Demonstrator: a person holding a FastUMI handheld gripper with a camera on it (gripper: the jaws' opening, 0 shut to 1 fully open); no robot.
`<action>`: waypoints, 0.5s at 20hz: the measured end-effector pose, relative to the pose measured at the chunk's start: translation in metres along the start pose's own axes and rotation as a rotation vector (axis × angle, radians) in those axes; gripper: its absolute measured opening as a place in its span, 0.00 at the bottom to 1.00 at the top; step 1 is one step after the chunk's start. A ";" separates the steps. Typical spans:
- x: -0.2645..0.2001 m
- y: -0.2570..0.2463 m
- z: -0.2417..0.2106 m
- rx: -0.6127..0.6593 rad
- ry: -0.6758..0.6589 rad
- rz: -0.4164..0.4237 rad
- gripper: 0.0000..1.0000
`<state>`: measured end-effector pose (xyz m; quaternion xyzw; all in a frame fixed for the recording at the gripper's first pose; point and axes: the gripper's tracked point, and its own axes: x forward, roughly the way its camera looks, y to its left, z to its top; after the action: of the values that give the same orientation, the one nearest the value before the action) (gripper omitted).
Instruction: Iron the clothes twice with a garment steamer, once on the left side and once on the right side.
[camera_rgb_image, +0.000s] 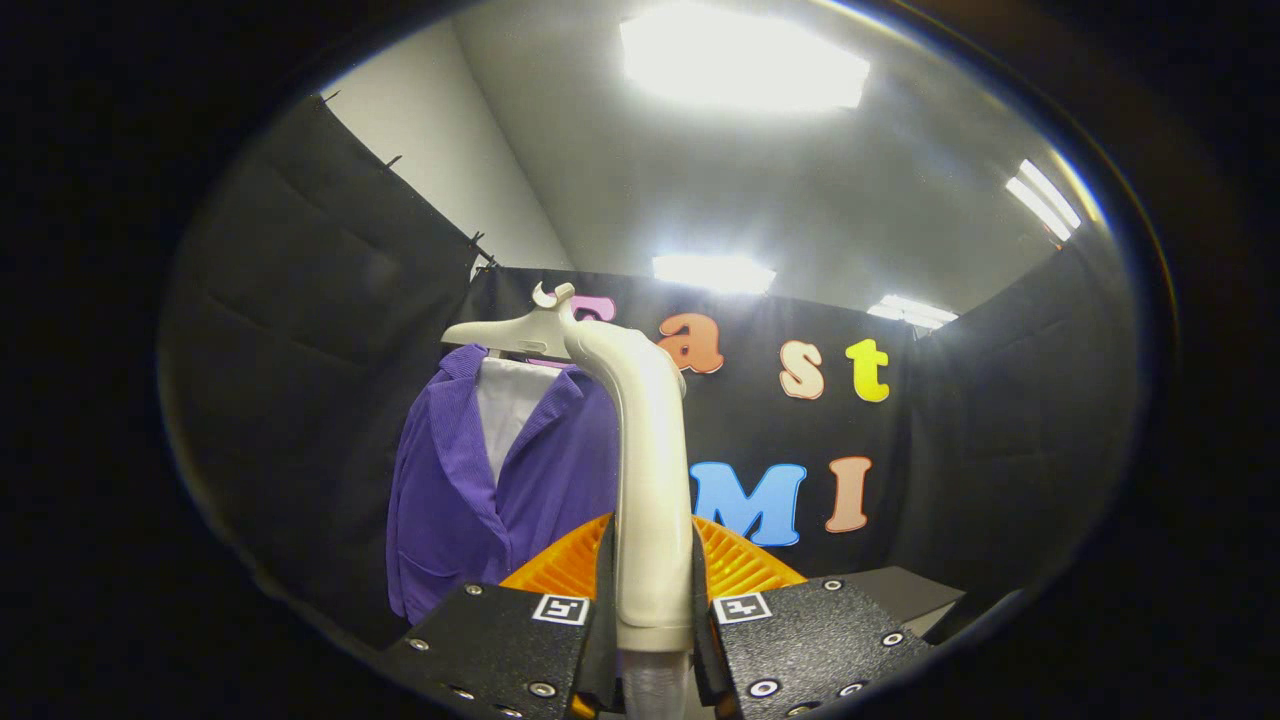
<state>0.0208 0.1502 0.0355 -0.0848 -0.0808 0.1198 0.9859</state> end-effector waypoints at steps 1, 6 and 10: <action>0.003 0.004 0.001 -0.014 -0.009 -0.006 0.30; 0.022 0.020 -0.007 -0.070 -0.047 -0.043 0.30; 0.038 0.029 -0.015 -0.079 -0.048 -0.069 0.31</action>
<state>0.0535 0.1856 0.0203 -0.1180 -0.1120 0.0846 0.9830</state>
